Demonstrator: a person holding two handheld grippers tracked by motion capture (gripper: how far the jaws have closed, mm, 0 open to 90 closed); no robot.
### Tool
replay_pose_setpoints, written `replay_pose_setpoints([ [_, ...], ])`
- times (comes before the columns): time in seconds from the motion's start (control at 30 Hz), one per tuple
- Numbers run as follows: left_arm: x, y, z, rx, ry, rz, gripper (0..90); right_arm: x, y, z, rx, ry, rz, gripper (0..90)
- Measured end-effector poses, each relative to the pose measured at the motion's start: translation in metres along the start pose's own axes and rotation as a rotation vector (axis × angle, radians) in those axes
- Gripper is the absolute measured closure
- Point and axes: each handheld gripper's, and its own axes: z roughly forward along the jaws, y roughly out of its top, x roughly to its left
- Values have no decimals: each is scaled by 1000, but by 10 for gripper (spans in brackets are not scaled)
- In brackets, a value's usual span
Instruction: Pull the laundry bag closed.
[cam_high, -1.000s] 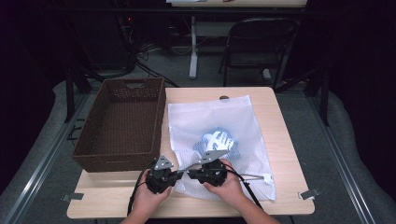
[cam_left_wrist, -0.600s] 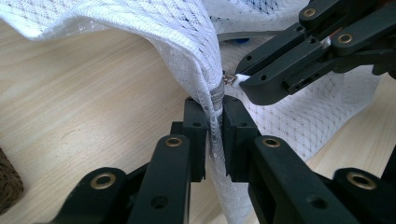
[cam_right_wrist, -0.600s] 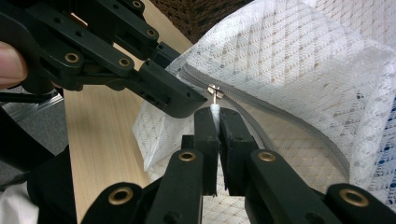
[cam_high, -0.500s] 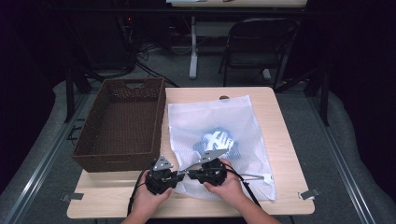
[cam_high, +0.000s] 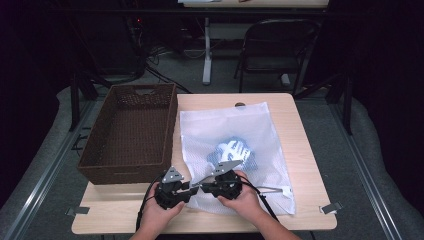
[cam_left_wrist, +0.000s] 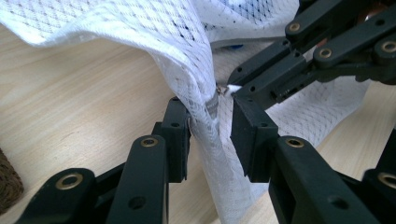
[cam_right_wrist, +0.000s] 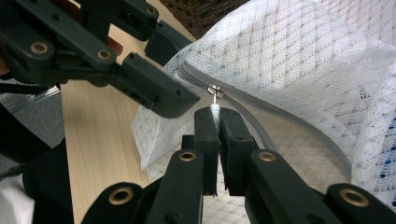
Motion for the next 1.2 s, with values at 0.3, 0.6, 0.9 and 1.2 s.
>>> replay_pose_setpoints([
  [0.3,1,1,-3,-12,8,-3,759,0,0,1,10,0,-8,863],
  [0.6,-1,3,-3,-12,15,5,826,0,0,1,0,0,7,863],
  [0.9,-3,5,-3,-4,20,13,846,-2,1,0,-2,8,45,864],
  [1.2,-3,5,-5,-10,15,5,850,-3,1,-1,-1,2,63,866],
])
